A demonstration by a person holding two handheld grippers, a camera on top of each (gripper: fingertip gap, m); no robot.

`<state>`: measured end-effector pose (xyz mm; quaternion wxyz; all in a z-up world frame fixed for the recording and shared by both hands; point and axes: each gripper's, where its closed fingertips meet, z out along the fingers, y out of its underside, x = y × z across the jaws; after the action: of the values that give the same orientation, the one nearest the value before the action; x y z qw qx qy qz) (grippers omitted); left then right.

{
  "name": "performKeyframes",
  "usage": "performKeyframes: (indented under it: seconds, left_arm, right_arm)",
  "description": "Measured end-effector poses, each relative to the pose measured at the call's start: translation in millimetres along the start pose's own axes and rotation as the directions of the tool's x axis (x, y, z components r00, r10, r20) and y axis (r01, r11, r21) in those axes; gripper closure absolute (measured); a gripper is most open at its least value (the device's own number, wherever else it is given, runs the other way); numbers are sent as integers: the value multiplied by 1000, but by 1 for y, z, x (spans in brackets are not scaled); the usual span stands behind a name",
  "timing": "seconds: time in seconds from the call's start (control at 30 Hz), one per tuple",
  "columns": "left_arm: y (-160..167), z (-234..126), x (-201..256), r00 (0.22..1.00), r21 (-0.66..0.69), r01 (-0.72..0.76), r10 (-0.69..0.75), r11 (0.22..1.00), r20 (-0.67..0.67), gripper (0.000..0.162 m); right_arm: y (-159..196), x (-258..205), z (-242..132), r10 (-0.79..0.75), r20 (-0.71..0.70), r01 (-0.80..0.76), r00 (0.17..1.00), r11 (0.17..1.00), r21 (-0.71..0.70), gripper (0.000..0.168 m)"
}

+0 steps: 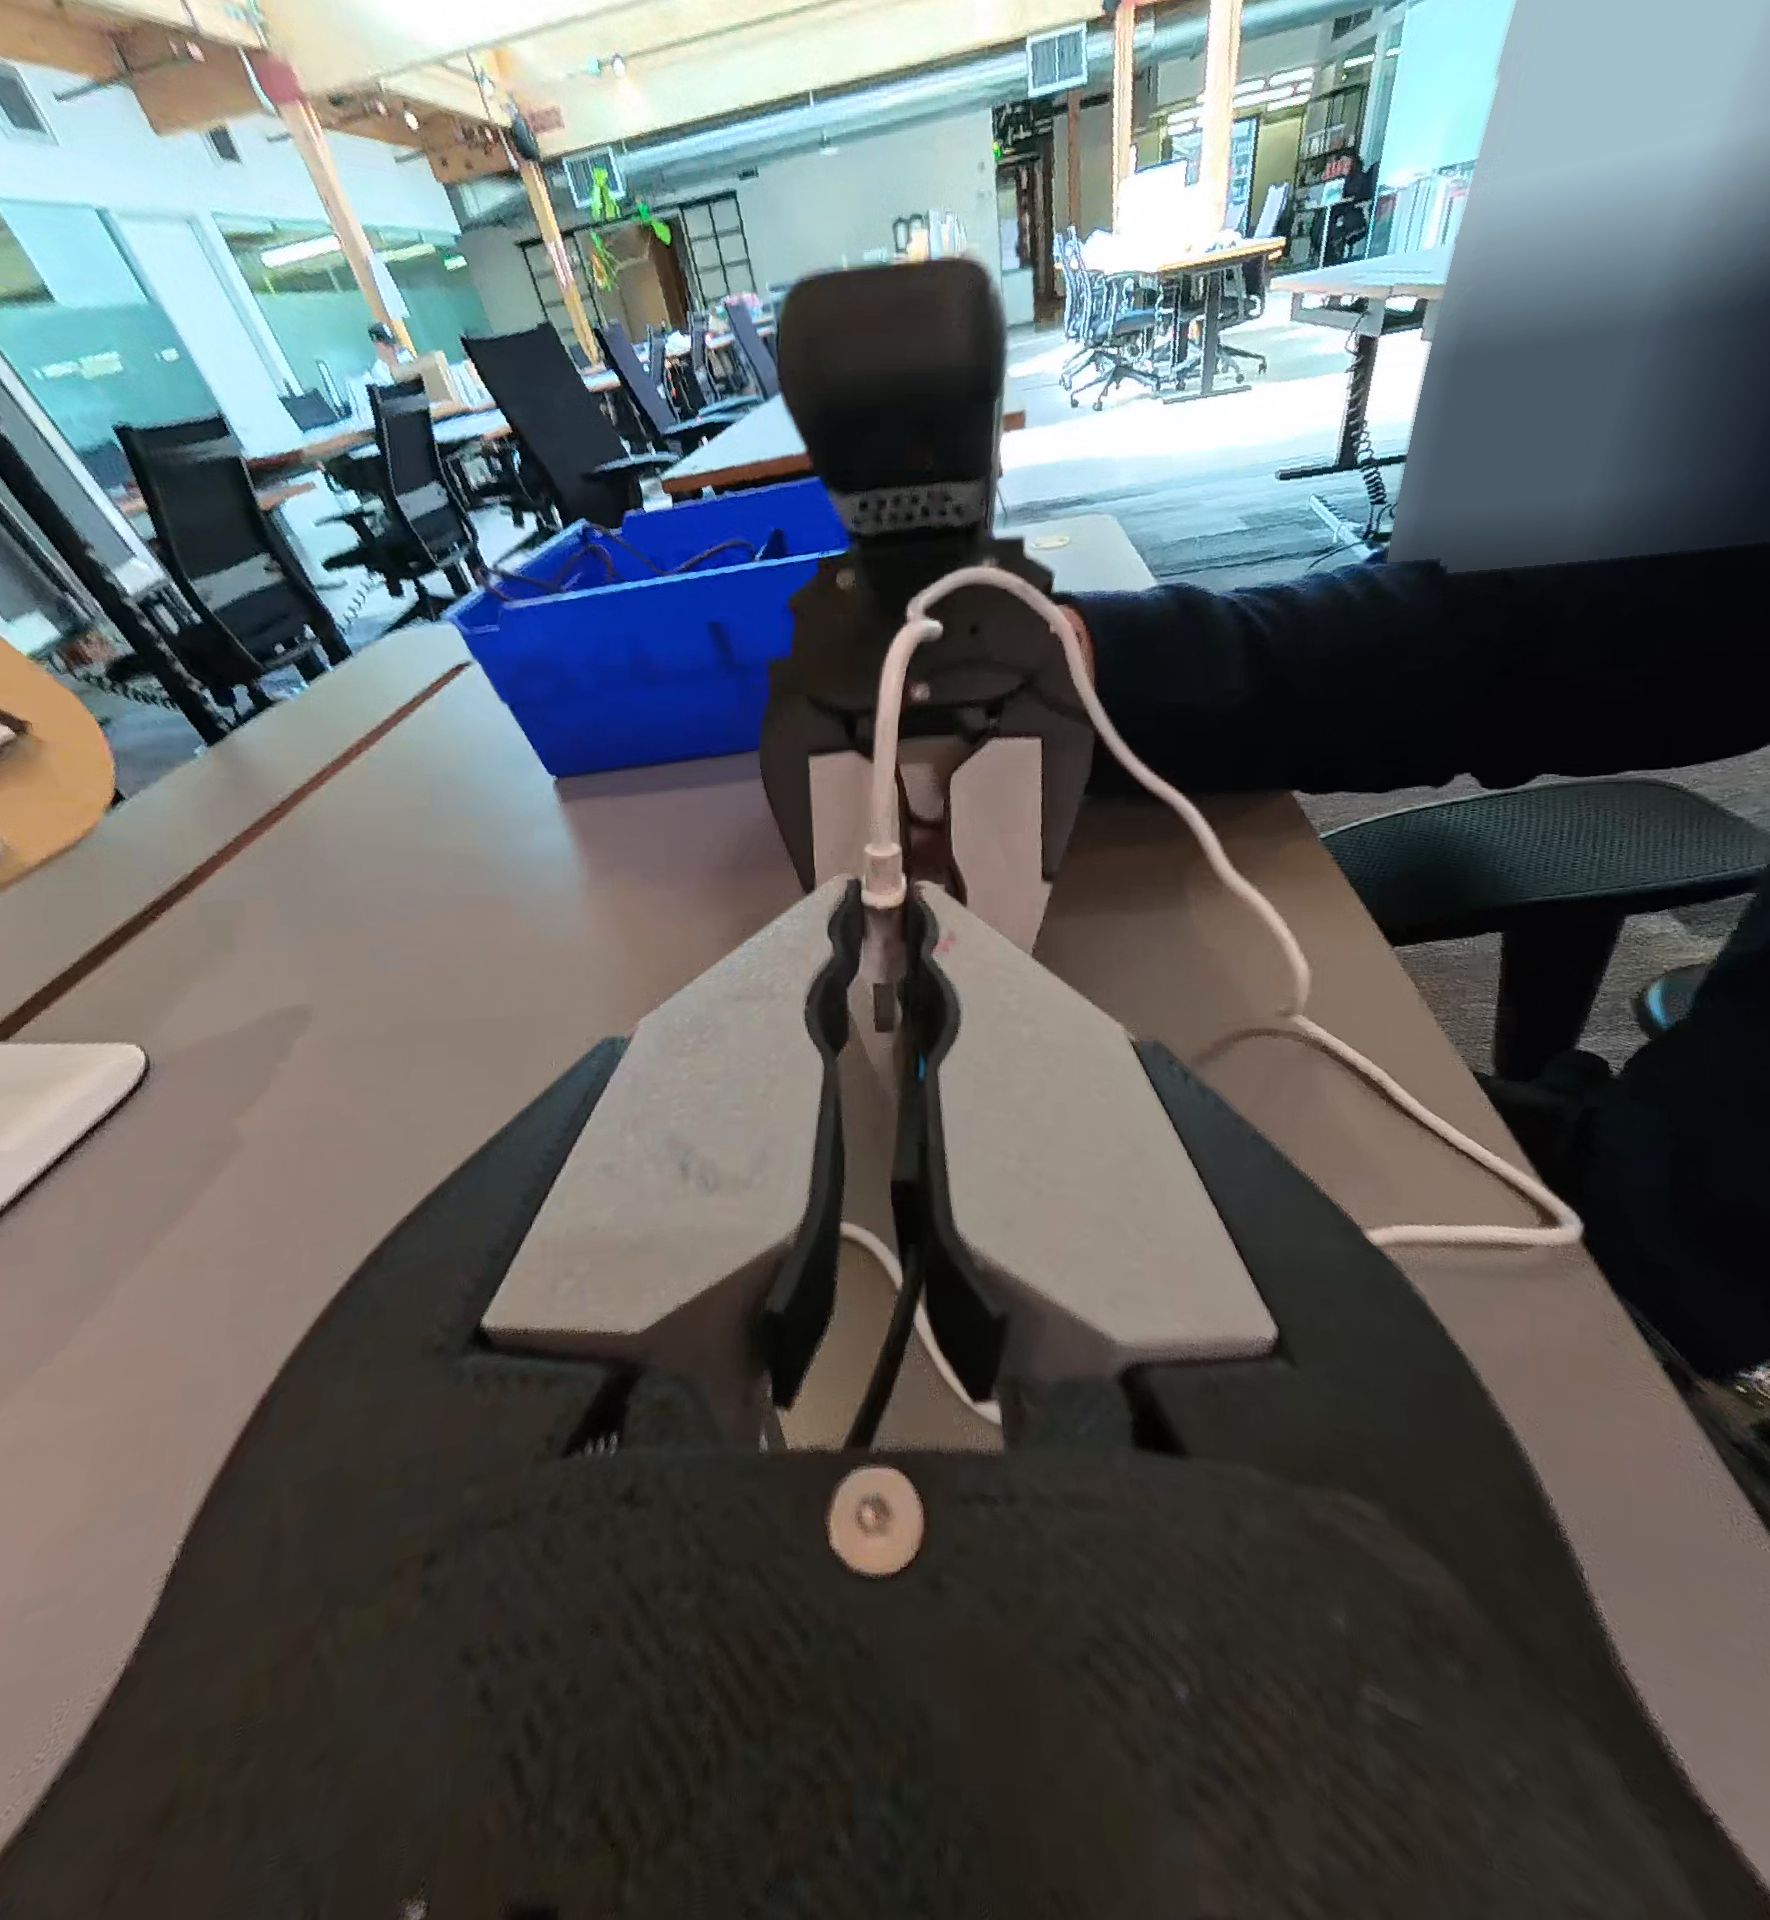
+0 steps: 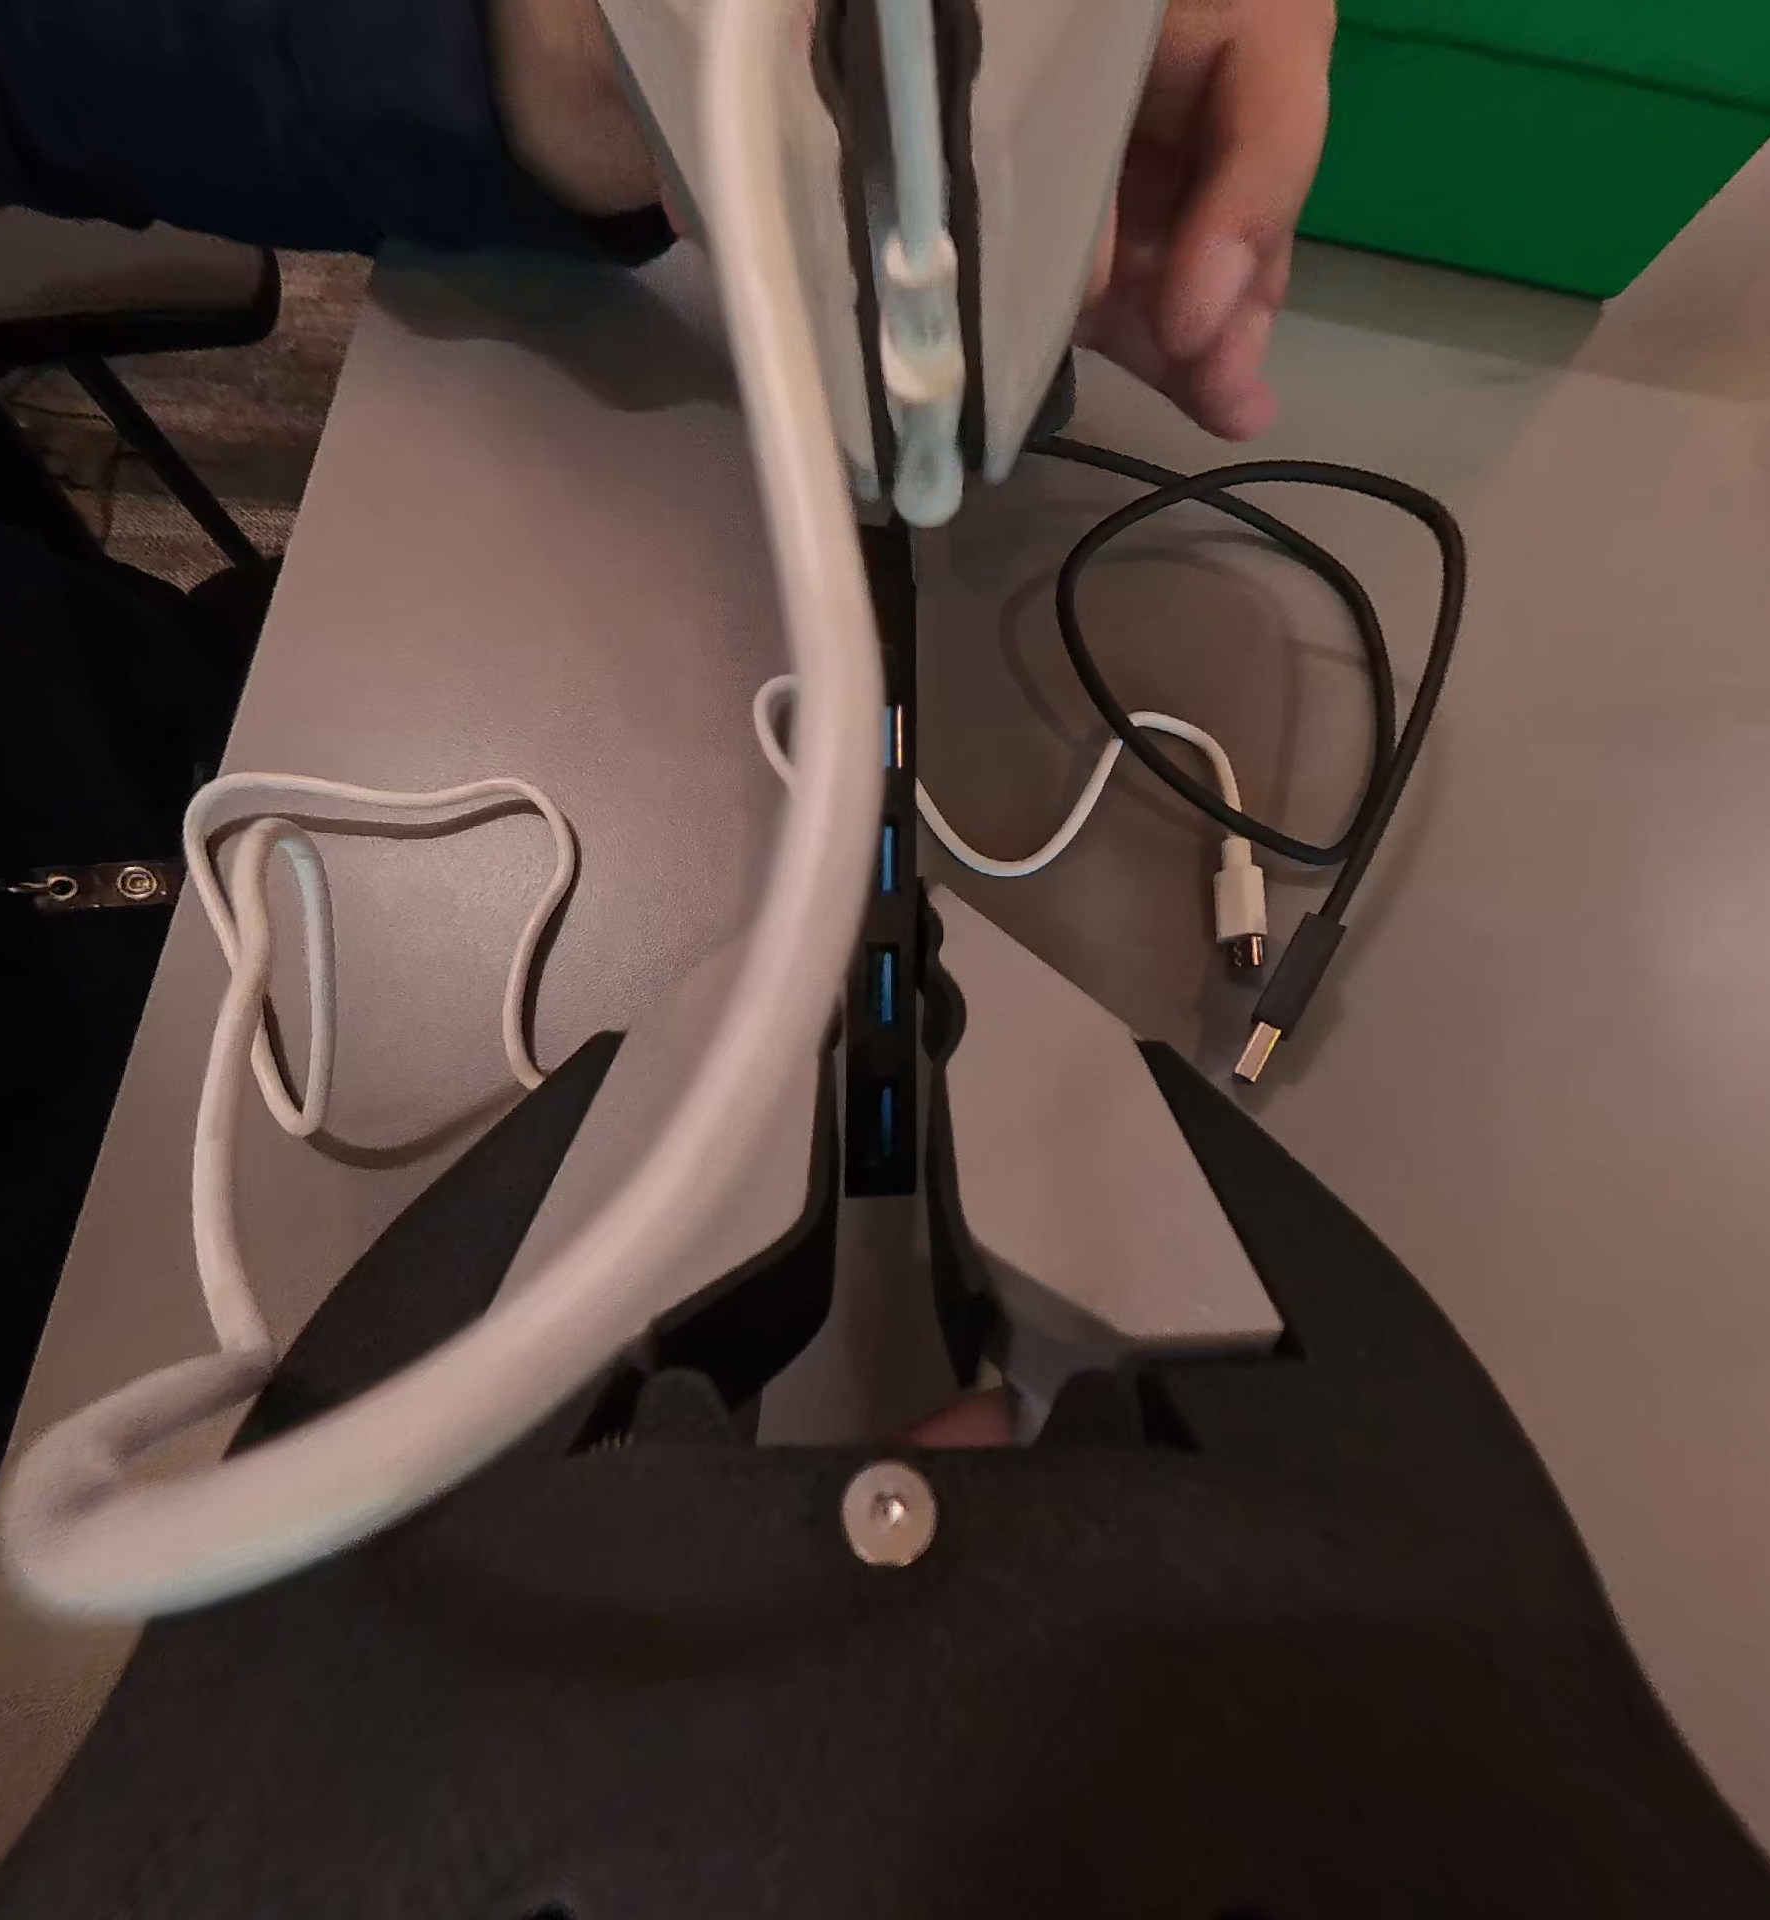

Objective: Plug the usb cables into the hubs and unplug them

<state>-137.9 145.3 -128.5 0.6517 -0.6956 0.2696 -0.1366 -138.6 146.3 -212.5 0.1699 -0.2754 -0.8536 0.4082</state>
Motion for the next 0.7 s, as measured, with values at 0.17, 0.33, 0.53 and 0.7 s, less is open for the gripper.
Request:
performKeyframes:
  seconds: [0.17,0.33,0.53,0.7]
  left_arm:
    - [12,8,3,994,-54,90,-92,994,-52,158]
    - [27,13,-1,994,-129,103,-107,986,-29,158]
    - [27,11,0,991,-120,119,-125,986,-44,158]
    - [20,10,4,985,-80,145,-151,986,-77,158]
  right_arm:
    - [-3,0,-1,12,-1,-11,1000,1000,13,163]
    - [-2,-1,1,27,9,-27,1000,1000,6,159]
    - [-8,-3,-1,51,35,-53,998,998,46,165]
    - [-6,-4,2,36,26,-37,999,999,30,164]
